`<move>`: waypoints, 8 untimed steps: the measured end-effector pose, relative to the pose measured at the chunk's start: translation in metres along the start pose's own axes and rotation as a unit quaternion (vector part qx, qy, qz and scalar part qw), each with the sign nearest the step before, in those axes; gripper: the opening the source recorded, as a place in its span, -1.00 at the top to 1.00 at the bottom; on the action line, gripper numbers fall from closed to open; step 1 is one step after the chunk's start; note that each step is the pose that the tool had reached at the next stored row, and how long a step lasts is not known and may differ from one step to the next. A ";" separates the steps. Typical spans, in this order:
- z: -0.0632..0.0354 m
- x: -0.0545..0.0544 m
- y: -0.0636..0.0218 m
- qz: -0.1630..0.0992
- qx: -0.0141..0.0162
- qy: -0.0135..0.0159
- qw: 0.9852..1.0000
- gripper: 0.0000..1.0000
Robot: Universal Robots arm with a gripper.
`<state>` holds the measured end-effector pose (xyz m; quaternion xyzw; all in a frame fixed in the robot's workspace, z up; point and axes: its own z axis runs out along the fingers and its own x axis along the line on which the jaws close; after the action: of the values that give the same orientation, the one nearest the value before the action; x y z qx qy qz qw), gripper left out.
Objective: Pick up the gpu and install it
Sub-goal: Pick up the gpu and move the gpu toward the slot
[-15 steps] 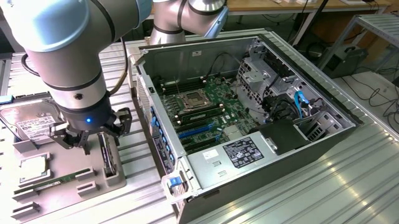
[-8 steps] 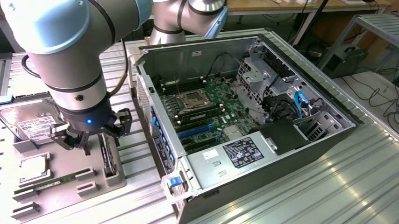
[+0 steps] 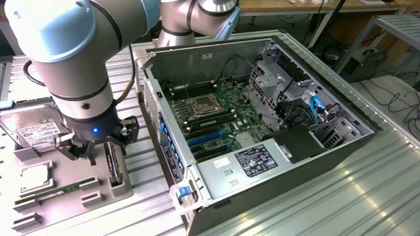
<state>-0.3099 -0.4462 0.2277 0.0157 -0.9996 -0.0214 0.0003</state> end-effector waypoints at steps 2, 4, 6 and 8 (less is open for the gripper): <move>0.0013 0.000 0.0002 0.000 0.000 0.000 1.000 -0.30; 0.0015 0.000 0.0002 0.000 0.000 0.000 1.000 -0.16; 0.0016 0.000 0.0003 0.000 0.000 0.000 1.000 -0.02; 0.0017 0.000 0.0003 0.000 0.000 0.000 1.000 -0.02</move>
<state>-0.3099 -0.4459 0.2260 0.0156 -0.9996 -0.0214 0.0004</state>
